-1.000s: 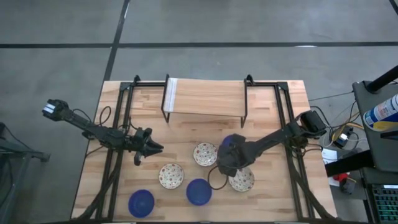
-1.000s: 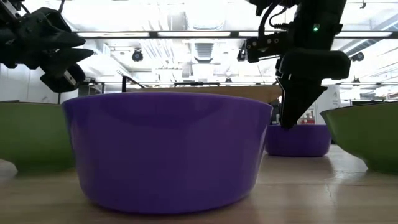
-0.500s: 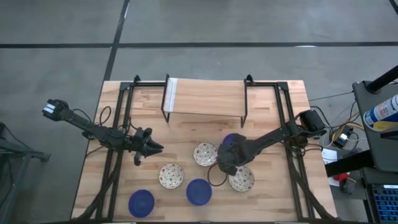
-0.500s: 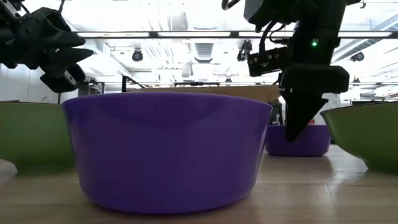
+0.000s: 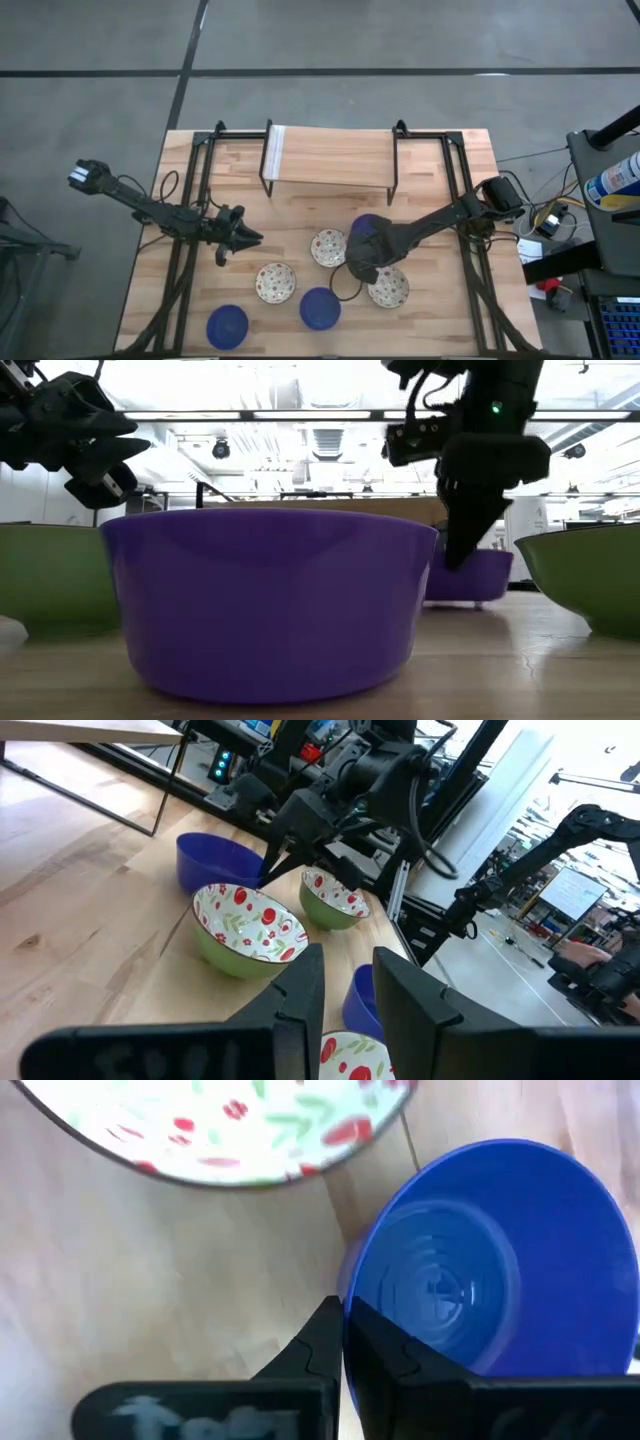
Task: Pick & Place Mini bowls
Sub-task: Put the top blue bowl on the shelf
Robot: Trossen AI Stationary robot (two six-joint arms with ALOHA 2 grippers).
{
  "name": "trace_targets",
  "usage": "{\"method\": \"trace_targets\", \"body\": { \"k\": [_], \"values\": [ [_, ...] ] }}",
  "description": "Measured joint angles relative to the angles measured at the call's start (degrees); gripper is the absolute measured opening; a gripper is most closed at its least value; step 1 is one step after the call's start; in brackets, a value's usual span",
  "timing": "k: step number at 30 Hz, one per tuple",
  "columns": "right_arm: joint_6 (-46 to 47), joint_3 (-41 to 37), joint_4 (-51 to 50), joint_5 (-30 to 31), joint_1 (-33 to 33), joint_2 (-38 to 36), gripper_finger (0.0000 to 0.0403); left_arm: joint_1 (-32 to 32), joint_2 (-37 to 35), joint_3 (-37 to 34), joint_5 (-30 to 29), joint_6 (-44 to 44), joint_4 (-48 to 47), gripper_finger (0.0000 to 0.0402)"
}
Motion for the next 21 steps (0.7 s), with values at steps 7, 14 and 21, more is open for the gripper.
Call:
{"method": "trace_targets", "body": {
  "k": [7,14,21],
  "values": [
    [-2.91,4.48,-0.39,-0.02,0.0,0.0,0.0009,0.02,0.0,0.0,0.0,-0.01,-0.01,0.0083],
    [-3.71,9.11,-5.11,0.07,0.0,-0.02,0.0009,0.02,0.0,-0.02,0.0,-0.21,-0.01,0.0083],
    [-3.68,12.92,-9.69,0.09,0.01,-0.02,0.0009,0.02,0.0,-0.02,0.0,-0.25,0.01,0.0083]
  ]
}}
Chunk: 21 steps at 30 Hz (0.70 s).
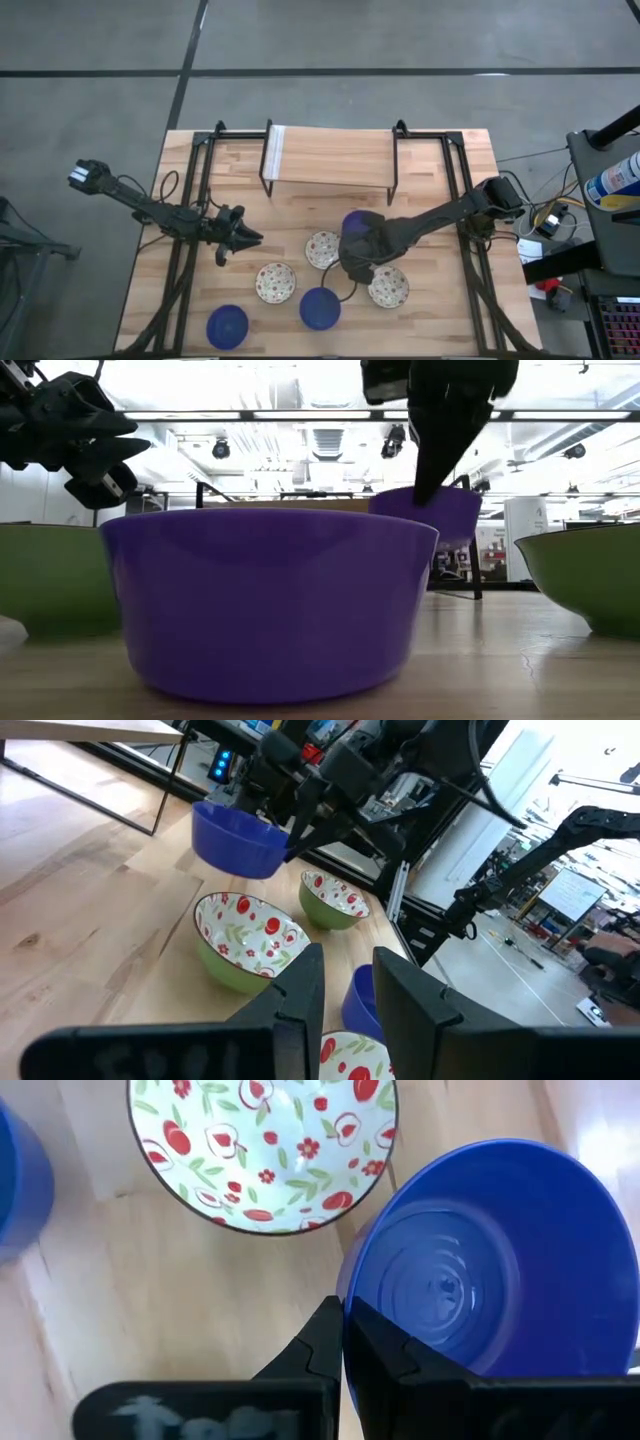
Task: Pick & Place Mini bowls
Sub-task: Put the top blue bowl on the shelf
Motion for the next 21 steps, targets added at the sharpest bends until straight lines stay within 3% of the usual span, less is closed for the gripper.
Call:
{"method": "trace_targets", "body": {
  "k": [21],
  "values": [
    [0.11,13.77,-15.56,6.28,0.12,0.0,0.0008,0.04,0.0,0.01,0.0,-0.13,0.0,0.0083]
  ]
}}
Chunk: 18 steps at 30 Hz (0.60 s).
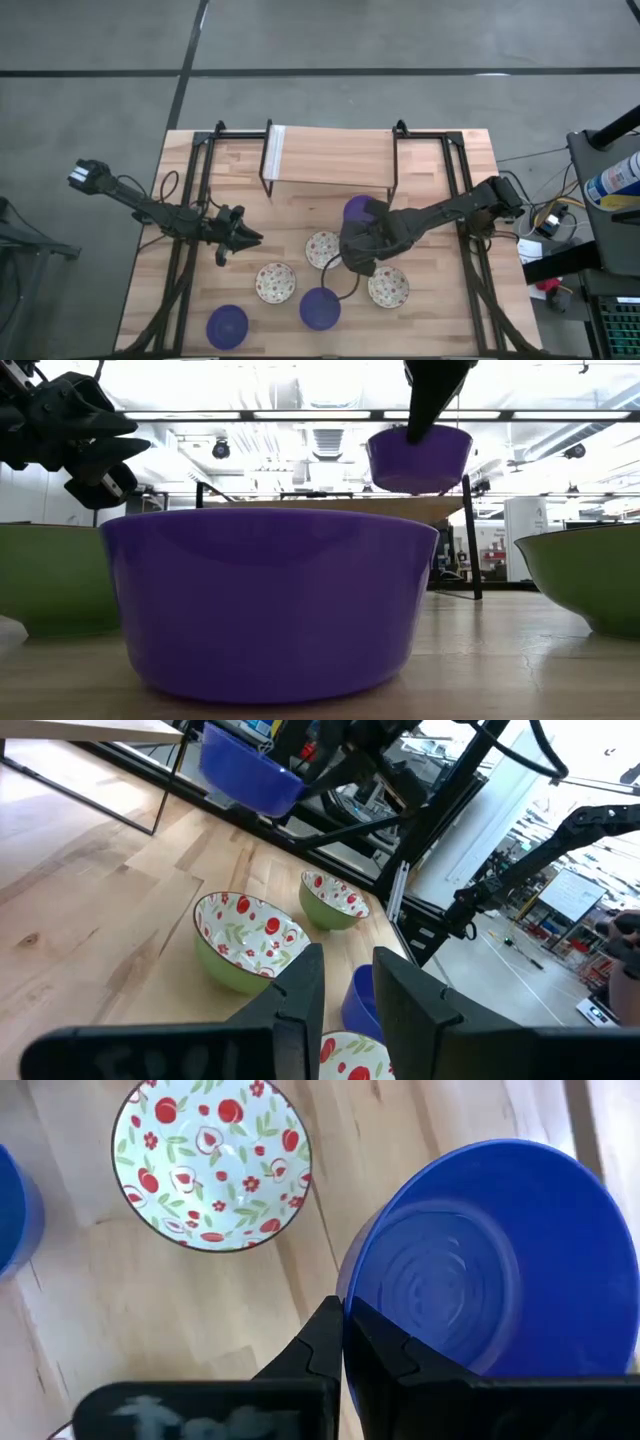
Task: Pick & Place Mini bowls
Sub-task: Put the top blue bowl on the shelf
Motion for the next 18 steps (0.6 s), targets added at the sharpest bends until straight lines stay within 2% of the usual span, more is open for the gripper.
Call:
{"method": "trace_targets", "body": {
  "k": [9,18],
  "values": [
    [-0.86,2.94,-3.15,0.9,-2.49,0.0,0.0008,0.0,0.0,-0.01,0.0,-0.09,0.0,0.0083],
    [-6.05,4.89,-3.29,0.98,-9.06,0.0,0.0008,-0.02,0.0,0.01,0.0,-0.39,-0.02,0.0083]
  ]
}}
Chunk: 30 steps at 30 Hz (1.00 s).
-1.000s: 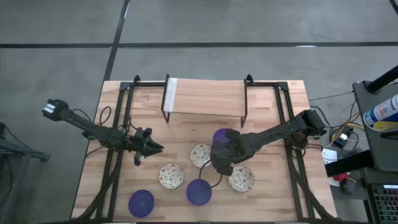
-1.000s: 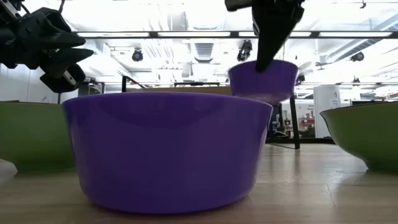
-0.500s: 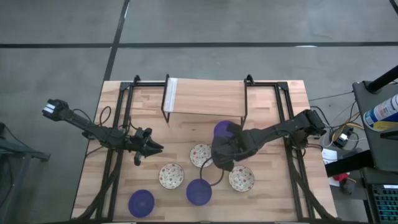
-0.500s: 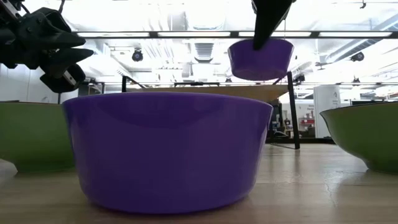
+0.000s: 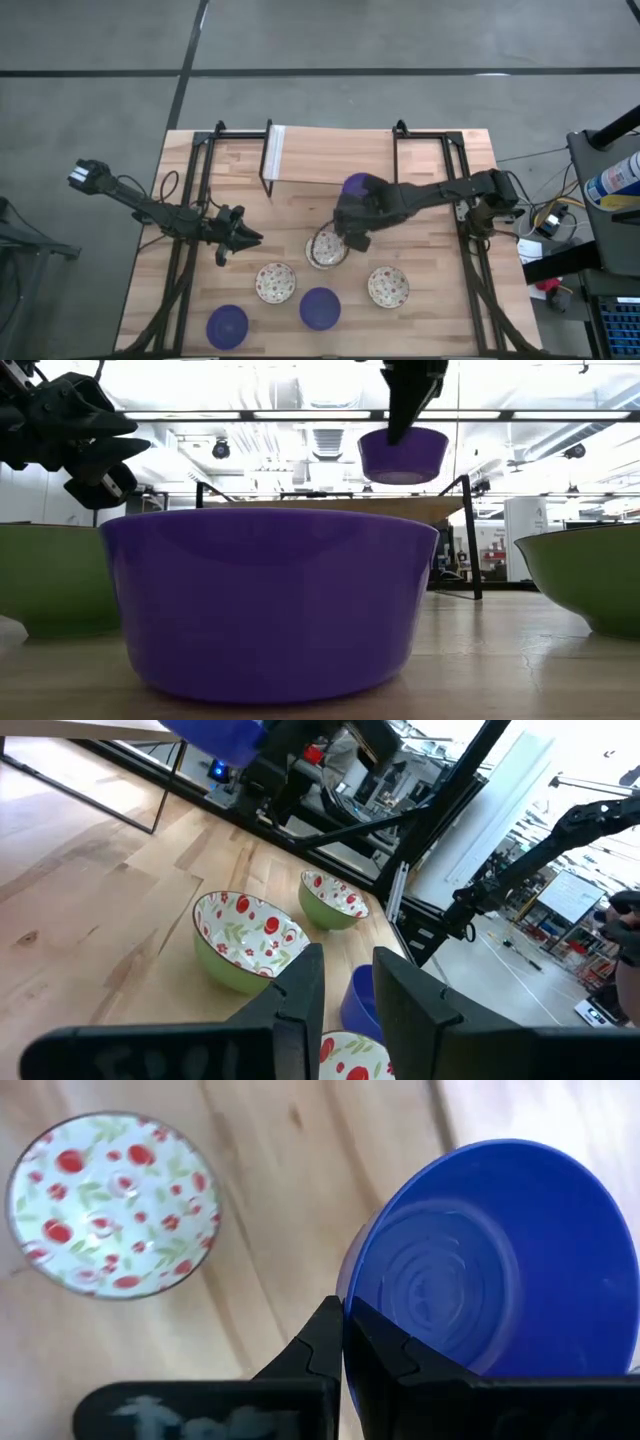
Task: Pick & Place Mini bowls
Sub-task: Put the top blue bowl on the shelf
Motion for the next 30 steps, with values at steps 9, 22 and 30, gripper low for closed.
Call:
{"method": "trace_targets", "body": {
  "k": [9,22,30],
  "values": [
    [-3.9,3.3,0.01,-2.6,-7.53,-0.04,0.0008,-0.04,0.0,-0.02,0.0,-0.29,0.02,0.0083],
    [-4.42,2.93,0.12,-6.02,-18.8,-0.04,0.0008,-0.02,0.0,0.0,0.0,-1.08,-0.01,0.0083],
    [-4.39,0.39,1.02,-6.23,-22.56,-0.04,0.0008,-0.02,-0.01,-0.02,0.0,-1.46,-0.01,0.0083]
  ]
}}
